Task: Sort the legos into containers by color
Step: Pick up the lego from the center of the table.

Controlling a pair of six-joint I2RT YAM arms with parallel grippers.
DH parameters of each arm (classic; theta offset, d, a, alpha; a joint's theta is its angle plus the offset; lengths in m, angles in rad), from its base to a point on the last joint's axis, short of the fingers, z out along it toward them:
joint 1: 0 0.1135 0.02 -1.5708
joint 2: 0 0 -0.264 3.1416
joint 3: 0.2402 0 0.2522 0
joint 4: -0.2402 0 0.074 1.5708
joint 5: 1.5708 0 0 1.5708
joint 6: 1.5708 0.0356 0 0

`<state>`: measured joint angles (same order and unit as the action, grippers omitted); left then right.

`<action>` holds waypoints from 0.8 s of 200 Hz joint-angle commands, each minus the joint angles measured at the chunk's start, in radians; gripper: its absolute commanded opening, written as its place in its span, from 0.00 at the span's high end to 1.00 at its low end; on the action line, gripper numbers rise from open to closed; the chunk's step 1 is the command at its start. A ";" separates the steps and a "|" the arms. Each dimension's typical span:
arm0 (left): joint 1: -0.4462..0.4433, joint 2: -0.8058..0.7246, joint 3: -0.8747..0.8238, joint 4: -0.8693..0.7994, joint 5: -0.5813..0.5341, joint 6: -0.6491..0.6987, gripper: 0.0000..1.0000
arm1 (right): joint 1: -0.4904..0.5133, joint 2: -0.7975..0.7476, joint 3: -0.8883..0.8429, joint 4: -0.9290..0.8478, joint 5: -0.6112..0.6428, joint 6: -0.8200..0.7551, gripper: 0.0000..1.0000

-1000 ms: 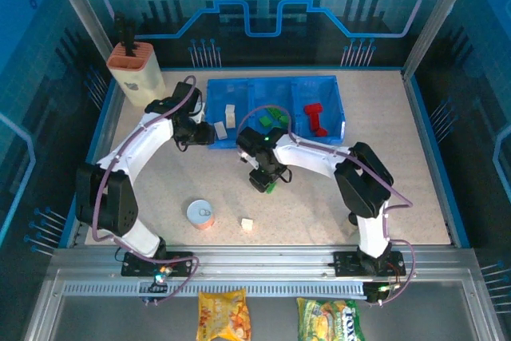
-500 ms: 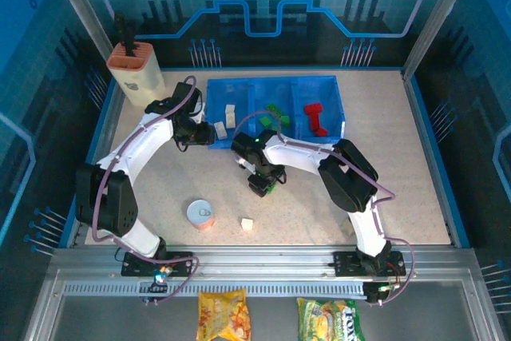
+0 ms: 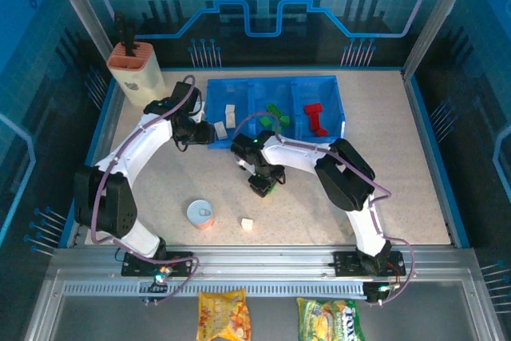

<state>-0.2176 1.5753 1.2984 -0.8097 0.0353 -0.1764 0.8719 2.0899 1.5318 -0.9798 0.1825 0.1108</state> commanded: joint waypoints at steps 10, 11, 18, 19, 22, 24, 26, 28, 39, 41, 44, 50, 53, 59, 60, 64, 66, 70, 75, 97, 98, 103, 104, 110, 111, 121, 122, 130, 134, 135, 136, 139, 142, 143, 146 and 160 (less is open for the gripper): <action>0.011 -0.032 -0.018 -0.001 0.025 0.020 0.57 | 0.013 0.025 0.025 -0.037 0.010 -0.006 0.50; 0.011 -0.032 -0.018 -0.001 0.025 0.019 0.57 | 0.013 0.024 0.025 -0.037 0.009 -0.006 0.50; 0.011 -0.033 -0.018 -0.001 0.025 0.019 0.57 | 0.013 0.023 0.026 -0.038 0.012 -0.004 0.51; 0.011 -0.033 -0.017 -0.001 0.025 0.020 0.57 | 0.013 0.022 0.026 -0.039 0.012 -0.005 0.51; 0.011 -0.033 -0.018 0.000 0.025 0.020 0.57 | 0.013 0.021 0.027 -0.039 0.012 -0.004 0.51; 0.011 -0.034 -0.017 0.000 0.025 0.019 0.57 | 0.014 0.020 0.027 -0.039 0.013 -0.004 0.52; 0.011 -0.034 -0.017 0.000 0.025 0.018 0.57 | 0.013 0.018 0.028 -0.039 0.014 -0.005 0.52; 0.011 -0.033 -0.017 0.000 0.025 0.017 0.57 | 0.013 0.017 0.027 -0.040 0.014 -0.004 0.52; 0.011 -0.033 -0.017 -0.001 0.025 0.017 0.57 | 0.013 0.011 0.031 -0.042 0.015 -0.003 0.53; 0.011 -0.033 -0.016 -0.002 0.024 0.018 0.57 | 0.013 0.010 0.031 -0.043 0.014 -0.003 0.54; 0.011 -0.034 -0.017 -0.001 0.023 0.018 0.57 | 0.013 0.008 0.031 -0.043 0.014 -0.003 0.54; 0.011 -0.034 -0.016 -0.001 0.023 0.018 0.57 | 0.013 0.003 0.033 -0.045 0.016 -0.003 0.54; 0.011 -0.034 -0.016 0.000 0.023 0.018 0.57 | 0.013 0.002 0.034 -0.045 0.016 -0.002 0.54; 0.011 -0.034 -0.016 -0.001 0.023 0.018 0.57 | 0.013 -0.004 0.035 -0.045 0.016 0.000 0.54; 0.011 -0.034 -0.016 -0.001 0.023 0.017 0.57 | 0.013 -0.006 0.036 -0.046 0.016 -0.001 0.55; 0.011 -0.034 -0.016 0.000 0.023 0.017 0.57 | 0.012 -0.009 0.035 -0.045 0.015 0.000 0.55; 0.011 -0.035 -0.016 0.000 0.023 0.017 0.57 | 0.011 -0.012 0.037 -0.045 0.015 0.001 0.55; 0.011 -0.034 -0.016 -0.001 0.023 0.018 0.57 | 0.011 -0.017 0.036 -0.045 0.015 0.002 0.55; 0.011 -0.035 -0.015 -0.001 0.023 0.017 0.57 | 0.010 -0.022 0.038 -0.045 0.016 0.005 0.55; 0.011 -0.035 -0.016 0.000 0.022 0.016 0.57 | -0.003 -0.049 0.046 -0.045 0.012 0.033 0.55; 0.011 -0.036 -0.016 0.000 0.022 0.017 0.57 | -0.004 -0.050 0.046 -0.045 0.012 0.034 0.55; 0.011 -0.037 -0.016 0.000 0.020 0.016 0.57 | -0.009 -0.056 0.045 -0.044 0.009 0.045 0.55; 0.011 -0.037 -0.016 0.001 0.020 0.016 0.57 | -0.010 -0.058 0.046 -0.044 0.008 0.046 0.55; 0.011 -0.038 -0.017 0.001 0.019 0.017 0.57 | -0.017 -0.065 0.048 -0.044 0.004 0.057 0.56; 0.011 -0.038 -0.017 0.001 0.020 0.017 0.57 | -0.018 -0.065 0.047 -0.043 0.003 0.060 0.56; 0.011 -0.038 -0.019 0.000 0.017 0.017 0.57 | -0.030 -0.077 0.047 -0.038 0.000 0.084 0.56; 0.011 -0.038 -0.019 0.001 0.017 0.017 0.57 | -0.031 -0.078 0.048 -0.038 0.001 0.086 0.56; 0.011 -0.040 -0.020 0.003 0.015 0.017 0.57 | -0.041 -0.087 0.046 -0.033 0.004 0.107 0.56; 0.011 -0.040 -0.021 0.004 0.014 0.020 0.57 | -0.046 -0.091 0.046 -0.032 0.004 0.118 0.56; 0.011 -0.040 -0.021 0.004 0.013 0.020 0.57 | -0.047 -0.091 0.046 -0.031 0.006 0.122 0.56; 0.011 -0.040 -0.021 0.004 0.013 0.019 0.57 | -0.048 -0.093 0.046 -0.031 0.006 0.124 0.56; 0.011 -0.040 -0.022 0.004 0.012 0.019 0.57 | -0.052 -0.095 0.044 -0.028 0.008 0.134 0.56; 0.011 -0.040 -0.022 0.004 0.011 0.020 0.57 | -0.057 -0.099 0.045 -0.027 0.010 0.144 0.56; 0.011 -0.040 -0.022 0.003 0.011 0.019 0.57 | -0.059 -0.100 0.045 -0.027 0.010 0.148 0.56; 0.011 -0.041 -0.022 0.004 0.011 0.019 0.57 | -0.064 -0.103 0.047 -0.027 0.014 0.158 0.56; 0.011 -0.042 -0.024 0.006 0.009 0.021 0.57 | -0.084 -0.113 0.051 -0.025 0.048 0.218 0.55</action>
<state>-0.2176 1.5642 1.2934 -0.8047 0.0349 -0.1764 0.8276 2.0274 1.5505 -0.9947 0.1848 0.2115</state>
